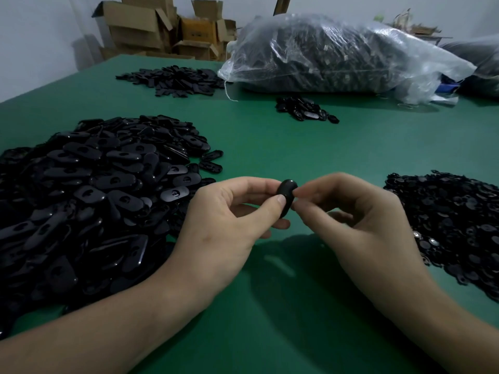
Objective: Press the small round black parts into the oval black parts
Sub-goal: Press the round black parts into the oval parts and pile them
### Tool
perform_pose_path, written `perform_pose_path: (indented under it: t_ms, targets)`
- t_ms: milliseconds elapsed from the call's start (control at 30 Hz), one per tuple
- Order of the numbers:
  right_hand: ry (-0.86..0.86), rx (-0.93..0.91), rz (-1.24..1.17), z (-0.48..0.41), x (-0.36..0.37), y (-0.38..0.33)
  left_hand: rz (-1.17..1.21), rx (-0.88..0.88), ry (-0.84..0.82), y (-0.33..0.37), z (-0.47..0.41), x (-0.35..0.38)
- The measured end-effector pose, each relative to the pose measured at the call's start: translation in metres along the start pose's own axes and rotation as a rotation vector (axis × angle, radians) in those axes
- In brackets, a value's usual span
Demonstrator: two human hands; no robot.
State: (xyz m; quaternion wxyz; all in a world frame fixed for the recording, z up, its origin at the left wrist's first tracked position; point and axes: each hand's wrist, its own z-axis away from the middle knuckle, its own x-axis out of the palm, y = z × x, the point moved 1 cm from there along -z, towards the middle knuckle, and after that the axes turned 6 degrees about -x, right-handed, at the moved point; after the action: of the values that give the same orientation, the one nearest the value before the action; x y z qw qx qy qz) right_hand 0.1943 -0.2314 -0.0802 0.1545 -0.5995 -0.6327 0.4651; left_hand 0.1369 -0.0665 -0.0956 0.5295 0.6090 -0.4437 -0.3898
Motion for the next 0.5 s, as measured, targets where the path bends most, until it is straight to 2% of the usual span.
perform_pose_path:
  t_ms: [133, 267, 500]
  targets:
    - [-0.031, 0.260, -0.358, 0.000, 0.004, 0.004, -0.009, 0.048, -0.010, 0.001, 0.002, 0.001]
    - [-0.100, 0.386, -0.620, 0.003, 0.011, 0.001, -0.094, 0.118, 0.007, 0.003, 0.005, 0.003]
    - [-0.107, 0.443, -0.764, 0.004, 0.014, -0.002, -0.245, 0.238, 0.085, 0.007, 0.008, 0.005]
